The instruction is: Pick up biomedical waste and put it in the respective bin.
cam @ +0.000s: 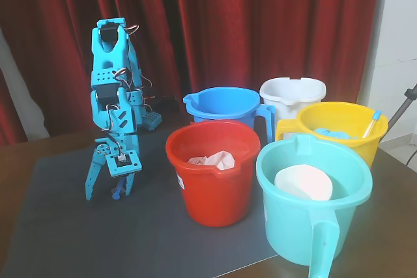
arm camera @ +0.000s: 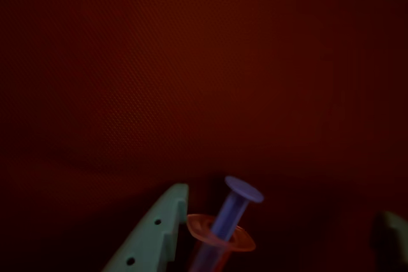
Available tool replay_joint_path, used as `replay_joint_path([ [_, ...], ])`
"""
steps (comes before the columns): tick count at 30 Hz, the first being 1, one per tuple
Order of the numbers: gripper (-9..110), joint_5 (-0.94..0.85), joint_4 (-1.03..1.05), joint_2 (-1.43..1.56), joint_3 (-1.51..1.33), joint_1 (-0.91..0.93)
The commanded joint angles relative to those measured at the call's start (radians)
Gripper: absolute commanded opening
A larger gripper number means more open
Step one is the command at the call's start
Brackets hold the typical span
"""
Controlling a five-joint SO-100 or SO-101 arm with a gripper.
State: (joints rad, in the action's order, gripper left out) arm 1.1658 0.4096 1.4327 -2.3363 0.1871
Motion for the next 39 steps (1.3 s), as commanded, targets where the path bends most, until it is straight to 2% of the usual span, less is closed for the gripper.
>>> replay_joint_path([
  [1,30,0.006,0.035,-0.018,-0.005,-0.009],
  [13,30,0.035,0.043,-0.003,-0.051,-0.009],
  [24,30,0.038,0.046,0.388,-0.302,-0.008],
  [34,30,0.167,0.112,0.402,-0.29,-0.08],
  [39,16,0.183,0.11,0.402,-0.281,-0.078],
])
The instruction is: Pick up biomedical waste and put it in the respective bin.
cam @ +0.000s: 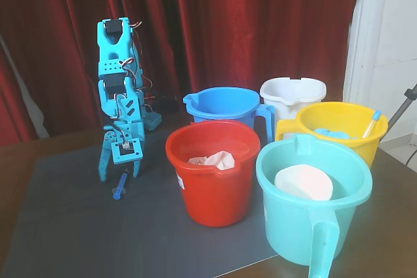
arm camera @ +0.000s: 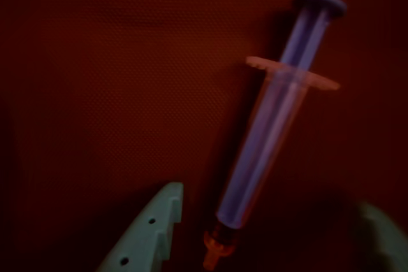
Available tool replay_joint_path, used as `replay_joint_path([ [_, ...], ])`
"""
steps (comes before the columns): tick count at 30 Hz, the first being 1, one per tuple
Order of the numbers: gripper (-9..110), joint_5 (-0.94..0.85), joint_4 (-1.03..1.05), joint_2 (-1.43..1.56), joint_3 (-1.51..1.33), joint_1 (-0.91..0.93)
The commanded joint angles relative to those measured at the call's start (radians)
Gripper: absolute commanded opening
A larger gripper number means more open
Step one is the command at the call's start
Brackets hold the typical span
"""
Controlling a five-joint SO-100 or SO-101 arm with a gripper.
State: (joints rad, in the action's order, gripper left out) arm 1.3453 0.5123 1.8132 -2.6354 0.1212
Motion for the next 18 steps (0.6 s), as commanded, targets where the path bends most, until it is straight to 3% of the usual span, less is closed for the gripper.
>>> replay_joint_path([
  [1,13,-0.003,0.009,0.021,0.026,-0.011],
  [12,8,0.049,0.006,0.02,0.04,0.035],
  [15,-1,0.063,0.006,0.018,0.046,0.083],
  [18,0,0.06,-0.009,0.018,0.04,0.092],
])
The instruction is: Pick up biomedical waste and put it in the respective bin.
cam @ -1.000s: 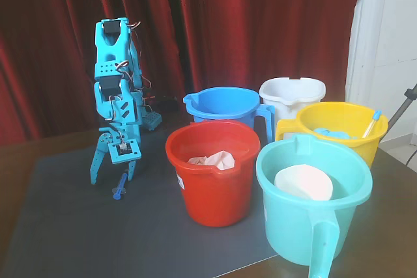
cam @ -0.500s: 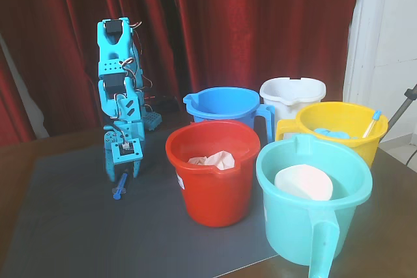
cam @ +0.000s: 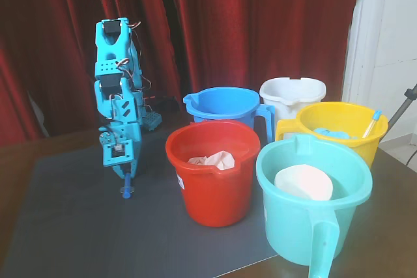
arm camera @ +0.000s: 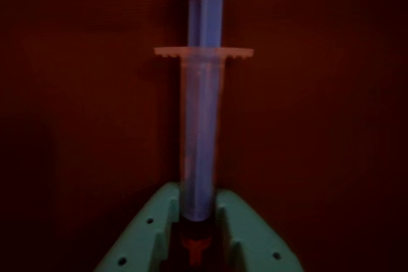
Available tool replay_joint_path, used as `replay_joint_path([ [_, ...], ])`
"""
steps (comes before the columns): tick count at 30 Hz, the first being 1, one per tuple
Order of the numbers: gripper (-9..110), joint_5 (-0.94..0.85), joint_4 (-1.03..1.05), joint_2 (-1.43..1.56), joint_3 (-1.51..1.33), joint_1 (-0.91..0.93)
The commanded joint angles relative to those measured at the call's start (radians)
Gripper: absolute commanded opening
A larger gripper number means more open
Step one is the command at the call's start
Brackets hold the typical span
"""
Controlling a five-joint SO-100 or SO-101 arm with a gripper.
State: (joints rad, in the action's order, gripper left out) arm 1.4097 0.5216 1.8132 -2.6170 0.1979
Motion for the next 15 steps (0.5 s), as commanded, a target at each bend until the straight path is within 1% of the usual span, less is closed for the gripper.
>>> replay_joint_path([
  [1,0,-0.006,-0.04,0.018,0.012,0.017],
  [3,0,-0.028,-0.087,0.018,0.009,0.012],
  [8,0,-0.029,-0.114,0.021,0.084,0.009],
  [13,0,-0.017,-0.104,0.02,0.196,-0.009],
  [14,0,-0.015,-0.087,0.02,0.222,-0.028],
  [15,0,-0.014,-0.028,0.02,0.285,-0.06],
])
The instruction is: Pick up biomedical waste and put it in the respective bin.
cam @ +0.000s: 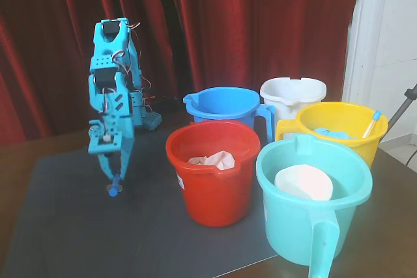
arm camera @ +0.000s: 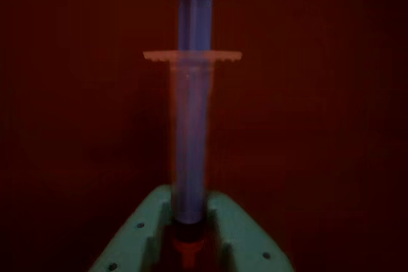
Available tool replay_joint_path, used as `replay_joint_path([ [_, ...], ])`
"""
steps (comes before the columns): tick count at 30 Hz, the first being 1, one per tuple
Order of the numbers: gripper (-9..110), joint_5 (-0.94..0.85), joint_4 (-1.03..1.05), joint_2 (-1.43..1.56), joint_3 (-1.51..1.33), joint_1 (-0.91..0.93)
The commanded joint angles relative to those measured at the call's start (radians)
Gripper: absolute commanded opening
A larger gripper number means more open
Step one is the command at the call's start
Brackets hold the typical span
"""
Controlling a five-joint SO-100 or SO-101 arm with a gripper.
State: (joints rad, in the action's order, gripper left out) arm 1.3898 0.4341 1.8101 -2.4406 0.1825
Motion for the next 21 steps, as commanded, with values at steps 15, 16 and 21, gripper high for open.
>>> replay_joint_path([
  [15,0,0.232,0.864,0.032,0.916,-0.192],
  [16,0,0.261,0.897,0.026,0.976,-0.213],
  [21,0,0.35,1.0,-0.041,1.22,-0.364],
])
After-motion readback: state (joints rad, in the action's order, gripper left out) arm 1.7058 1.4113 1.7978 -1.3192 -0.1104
